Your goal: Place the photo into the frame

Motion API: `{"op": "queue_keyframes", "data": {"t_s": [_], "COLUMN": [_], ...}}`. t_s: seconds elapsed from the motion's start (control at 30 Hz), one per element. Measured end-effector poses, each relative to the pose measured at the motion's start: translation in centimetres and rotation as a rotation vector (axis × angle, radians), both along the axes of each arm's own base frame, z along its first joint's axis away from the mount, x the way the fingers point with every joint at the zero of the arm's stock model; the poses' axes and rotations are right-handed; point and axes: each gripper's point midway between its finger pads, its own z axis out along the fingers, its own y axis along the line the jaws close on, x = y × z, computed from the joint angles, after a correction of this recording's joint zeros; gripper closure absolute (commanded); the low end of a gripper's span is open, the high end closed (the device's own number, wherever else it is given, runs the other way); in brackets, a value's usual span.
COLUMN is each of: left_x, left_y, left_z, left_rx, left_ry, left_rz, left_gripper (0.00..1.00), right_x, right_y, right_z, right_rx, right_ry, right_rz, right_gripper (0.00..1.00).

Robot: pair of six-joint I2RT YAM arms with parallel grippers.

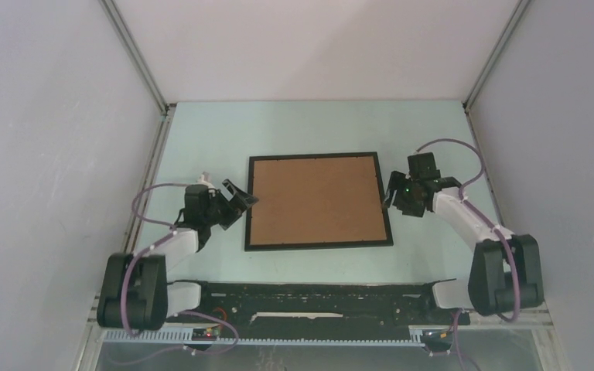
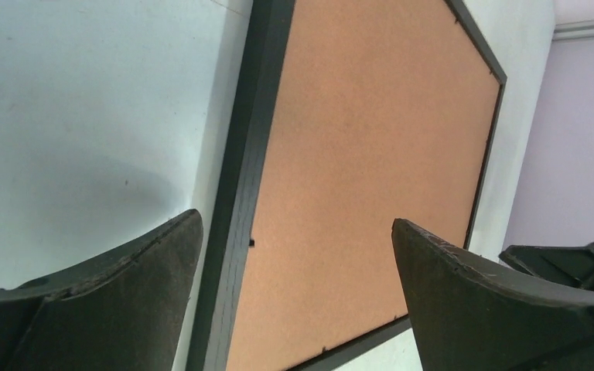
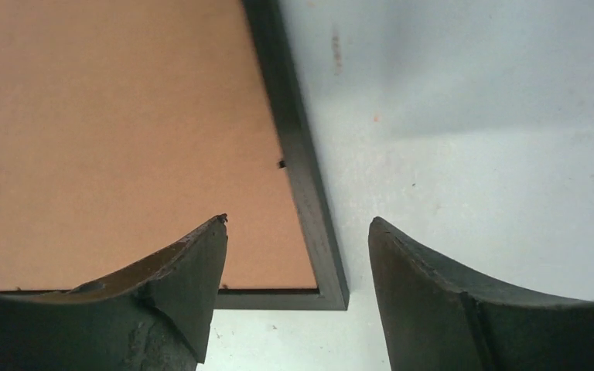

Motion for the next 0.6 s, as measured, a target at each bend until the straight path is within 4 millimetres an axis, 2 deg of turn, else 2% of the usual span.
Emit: {"op": "queue_keyframes", "data": {"t_s": [0.07,0.17,0.27,0.37,0.47,0.53,0.6], "left_x": [-0.7,-1.4,-2.4,-3.8,-4.9,-5.3,-5.7], "left_y": [0.5,1.0,1.2,1.4,1.9,2.4,2.8], "left_z": [1.1,3.4,5.1,5.4,6.0,7.0,8.0], "left_rx": [0.029,0.047,0.051,0.057,0.074,0.086,0.095], "left_ry": [-0.016,-0.074,-0.108,-0.080,-0.055,-0.063,-0.075], "left_rz": [0.015,0.033,0.042,0.046,0.065,0.088,0.109], "left_gripper": [0.00,0.00,0.00,0.00,0.00,0.00,0.00], "right_x": [0.0,-0.1,-1.8,-4.2,-5.9,-6.9,-8.0], "right_y": [0.6,3.8,9.5,15.6,20.6,22.8,24.2], "right_z": [1.6,3.6,4.5,4.9,4.2,3.2,1.8], "right_rx": [-0.073,-0.113,-0.112,-0.108,-0.137,-0.166,-0.197], "right_ry": [-0.057,-0.149,-0.206,-0.232,-0.235,-0.224,-0.191], "right_rz": [0.048,0.193,0.440,0.719,0.938,1.047,1.138], "right_gripper": [0.25,0.28,0.32,0.39,0.43,0.44,0.44]}}
